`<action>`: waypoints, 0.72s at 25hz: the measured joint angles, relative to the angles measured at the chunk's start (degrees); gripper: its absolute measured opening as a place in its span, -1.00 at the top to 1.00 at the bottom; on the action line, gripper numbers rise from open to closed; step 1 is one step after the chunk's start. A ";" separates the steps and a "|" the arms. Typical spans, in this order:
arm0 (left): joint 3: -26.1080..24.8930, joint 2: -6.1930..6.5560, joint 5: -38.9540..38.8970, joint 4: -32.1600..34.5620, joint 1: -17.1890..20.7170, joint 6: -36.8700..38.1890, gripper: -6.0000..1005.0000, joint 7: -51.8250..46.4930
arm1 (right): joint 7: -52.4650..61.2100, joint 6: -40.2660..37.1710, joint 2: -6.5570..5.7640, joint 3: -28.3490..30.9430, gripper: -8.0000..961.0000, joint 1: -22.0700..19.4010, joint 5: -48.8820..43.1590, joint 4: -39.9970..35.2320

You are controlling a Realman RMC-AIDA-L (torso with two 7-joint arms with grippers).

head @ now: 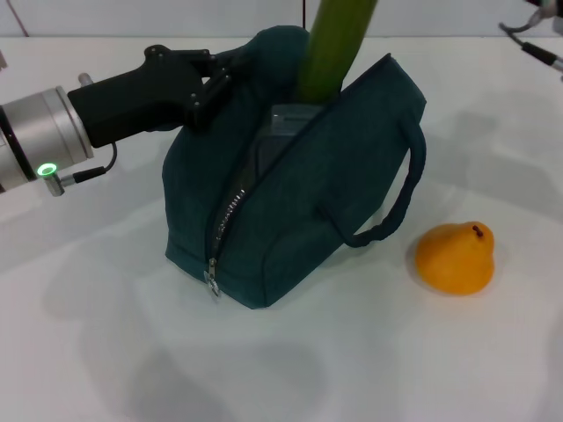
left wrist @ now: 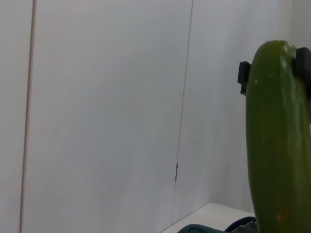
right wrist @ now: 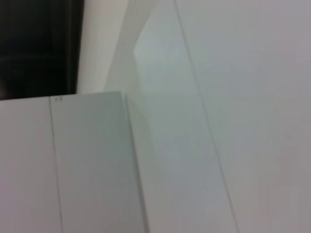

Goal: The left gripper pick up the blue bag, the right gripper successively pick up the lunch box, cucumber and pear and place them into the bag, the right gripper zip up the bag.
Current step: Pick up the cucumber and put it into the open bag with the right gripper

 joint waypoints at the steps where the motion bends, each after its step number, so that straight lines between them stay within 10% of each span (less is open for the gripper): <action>1: 0.00 0.00 -0.01 -0.02 -0.01 0.00 0.90 0.02 | -0.56 0.04 0.04 -0.49 -0.23 0.29 0.00 0.52; 18: 0.00 0.00 -0.05 -0.14 -0.04 -0.39 0.90 0.10 | -6.64 9.09 0.45 -18.17 -0.27 -0.16 0.05 1.02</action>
